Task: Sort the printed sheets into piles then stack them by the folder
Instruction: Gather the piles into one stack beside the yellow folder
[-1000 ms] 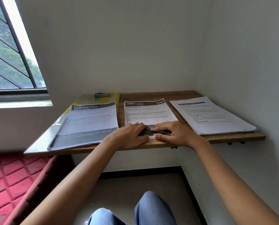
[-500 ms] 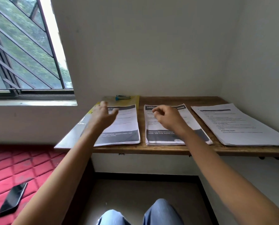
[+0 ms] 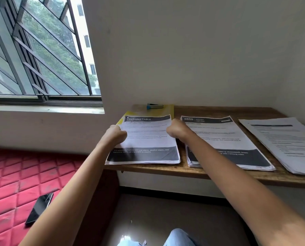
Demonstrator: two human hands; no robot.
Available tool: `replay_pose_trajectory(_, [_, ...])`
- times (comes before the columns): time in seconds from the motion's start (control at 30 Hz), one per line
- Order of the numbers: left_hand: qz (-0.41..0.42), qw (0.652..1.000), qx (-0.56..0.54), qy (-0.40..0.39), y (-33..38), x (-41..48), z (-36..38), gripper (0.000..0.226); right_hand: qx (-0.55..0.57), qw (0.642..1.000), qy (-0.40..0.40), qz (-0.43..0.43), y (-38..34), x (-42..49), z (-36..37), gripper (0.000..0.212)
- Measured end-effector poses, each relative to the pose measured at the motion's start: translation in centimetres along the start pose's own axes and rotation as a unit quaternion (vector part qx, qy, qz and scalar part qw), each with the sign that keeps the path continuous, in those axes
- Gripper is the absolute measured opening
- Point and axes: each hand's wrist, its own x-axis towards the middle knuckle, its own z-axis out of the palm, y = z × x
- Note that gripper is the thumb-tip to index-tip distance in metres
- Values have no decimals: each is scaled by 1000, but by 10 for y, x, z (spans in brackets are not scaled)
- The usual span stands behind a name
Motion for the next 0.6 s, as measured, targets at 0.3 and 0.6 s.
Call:
replay_pose_trajectory(0.3, [-5,998,-58,-29,-1,12,-1,16,110,992,-7,53,-3,14,6,42])
replay_pose_trajectory(0.6, [95,959,-261,-48,-11,51,-23,63,276,960,35,-19,-21,24,-9,28])
